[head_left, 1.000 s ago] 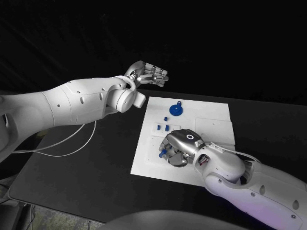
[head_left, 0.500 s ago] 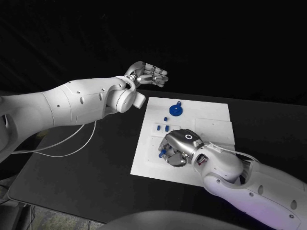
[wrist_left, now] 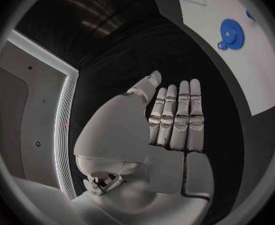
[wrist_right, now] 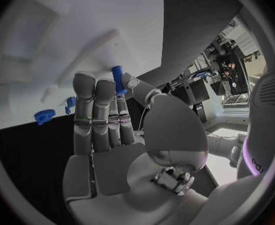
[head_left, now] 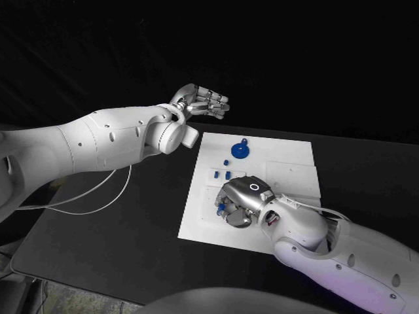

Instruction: Assemble the parts on the task board

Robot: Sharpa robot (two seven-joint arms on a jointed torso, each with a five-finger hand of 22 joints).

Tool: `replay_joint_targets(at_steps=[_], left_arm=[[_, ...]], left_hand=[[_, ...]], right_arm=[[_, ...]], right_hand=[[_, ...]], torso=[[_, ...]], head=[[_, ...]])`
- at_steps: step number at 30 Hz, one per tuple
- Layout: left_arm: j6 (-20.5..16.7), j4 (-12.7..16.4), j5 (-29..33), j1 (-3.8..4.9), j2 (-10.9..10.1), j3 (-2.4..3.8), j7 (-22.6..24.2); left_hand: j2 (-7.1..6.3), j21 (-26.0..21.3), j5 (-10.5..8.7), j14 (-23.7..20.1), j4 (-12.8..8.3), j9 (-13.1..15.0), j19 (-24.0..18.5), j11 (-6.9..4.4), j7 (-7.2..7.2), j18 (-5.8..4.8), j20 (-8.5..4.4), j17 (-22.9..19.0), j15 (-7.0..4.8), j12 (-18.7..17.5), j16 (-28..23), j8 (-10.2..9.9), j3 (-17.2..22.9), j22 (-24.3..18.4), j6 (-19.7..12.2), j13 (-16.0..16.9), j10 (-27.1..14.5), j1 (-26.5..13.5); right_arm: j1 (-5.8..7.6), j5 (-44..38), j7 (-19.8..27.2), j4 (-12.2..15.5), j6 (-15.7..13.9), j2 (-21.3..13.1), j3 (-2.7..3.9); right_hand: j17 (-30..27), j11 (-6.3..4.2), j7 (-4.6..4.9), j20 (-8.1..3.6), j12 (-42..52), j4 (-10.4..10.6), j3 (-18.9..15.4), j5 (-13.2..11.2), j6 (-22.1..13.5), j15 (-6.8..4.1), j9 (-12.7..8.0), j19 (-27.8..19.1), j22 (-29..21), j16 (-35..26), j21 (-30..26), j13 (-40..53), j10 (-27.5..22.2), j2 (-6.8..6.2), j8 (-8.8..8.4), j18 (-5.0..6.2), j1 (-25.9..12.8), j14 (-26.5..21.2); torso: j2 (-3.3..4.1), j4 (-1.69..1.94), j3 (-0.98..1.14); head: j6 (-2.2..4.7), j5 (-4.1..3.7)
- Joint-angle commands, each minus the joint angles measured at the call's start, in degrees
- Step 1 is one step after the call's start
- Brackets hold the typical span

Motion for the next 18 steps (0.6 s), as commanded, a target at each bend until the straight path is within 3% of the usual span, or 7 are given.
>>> replay_joint_targets(at_steps=[1,6,10,18], left_arm=[[1.0,0.0,2.0,0.03,0.1,0.04,0.1],[1.1,-0.1,2.1,0.03,0.1,0.04,0.1],[1.1,-0.1,2.1,0.03,0.1,0.03,0.1],[1.3,-0.2,2.0,0.03,0.1,0.03,0.0]], left_hand=[[0.31,0.1,-0.28,-0.4,0.2,0.0,0.3,-0.15,-0.08,0.38,-0.01,-0.1,-0.01,0.2,-0.3,-0.2,0.1,-0.1,-0.4,-0.1,-0.3,0.4],[0.31,0.1,-0.28,-0.4,0.2,0.0,0.3,-0.15,-0.08,0.38,-0.01,-0.1,-0.01,0.2,-0.3,-0.2,0.1,-0.1,-0.4,-0.1,-0.3,0.4],[0.31,0.1,-0.28,-0.4,0.2,0.0,0.3,-0.15,-0.08,0.38,-0.01,-0.1,-0.01,0.2,-0.3,-0.2,0.1,-0.1,-0.4,-0.1,-0.3,0.4],[0.31,0.1,-0.28,-0.4,0.2,0.0,0.3,-0.15,-0.08,0.38,-0.01,-0.1,-0.01,0.2,-0.3,-0.2,0.1,-0.1,-0.4,-0.1,-0.3,0.4]], right_arm=[[-0.25,-0.4,-0.9,-0.4,2.0,0.0,-0.34],[-0.25,0.6,-0.5,-0.5,1.1,0.0,-0.44],[-0.25,1.2,-0.1,-0.4,0.5,0.0,-0.47],[-0.25,2.1,0.3,-0.3,-0.3,-0.1,-0.50]], right_hand=[[-0.1,0.38,0.23,-0.28,0.1,0.0,-0.7,0.6,-0.5,-0.21,-0.1,2.1,0.0,-0.3,-0.4,0.0,-0.6,0.51,0.17,0.97,0.3,0.0],[-0.2,0.64,0.64,0.04,0.1,0.3,-4.3,4.7,-2.9,0.06,-1.3,2.3,0.0,-0.1,-0.3,0.0,-1.4,-0.88,0.15,1.40,-0.3,0.1],[-0.3,0.61,0.44,0.18,0.1,1.0,-7.8,6.5,-5.2,0.15,-1.9,2.3,-0.1,0.1,-0.2,-0.1,-1.7,-1.94,0.11,1.68,-1.0,0.2],[-0.6,0.67,0.28,0.29,0.0,1.8,-11.6,6.6,-6.7,0.21,-1.9,2.3,-0.5,0.3,-0.1,-0.1,-2.1,-2.10,0.10,1.93,-0.7,0.2]], torso=[[0.00,0.02,0.00],[0.02,-0.04,0.04],[-0.01,-0.03,0.07],[0.00,-0.05,0.07]], head=[[-0.04,0.09],[0.02,0.12],[-0.03,0.22],[0.00,0.17]])
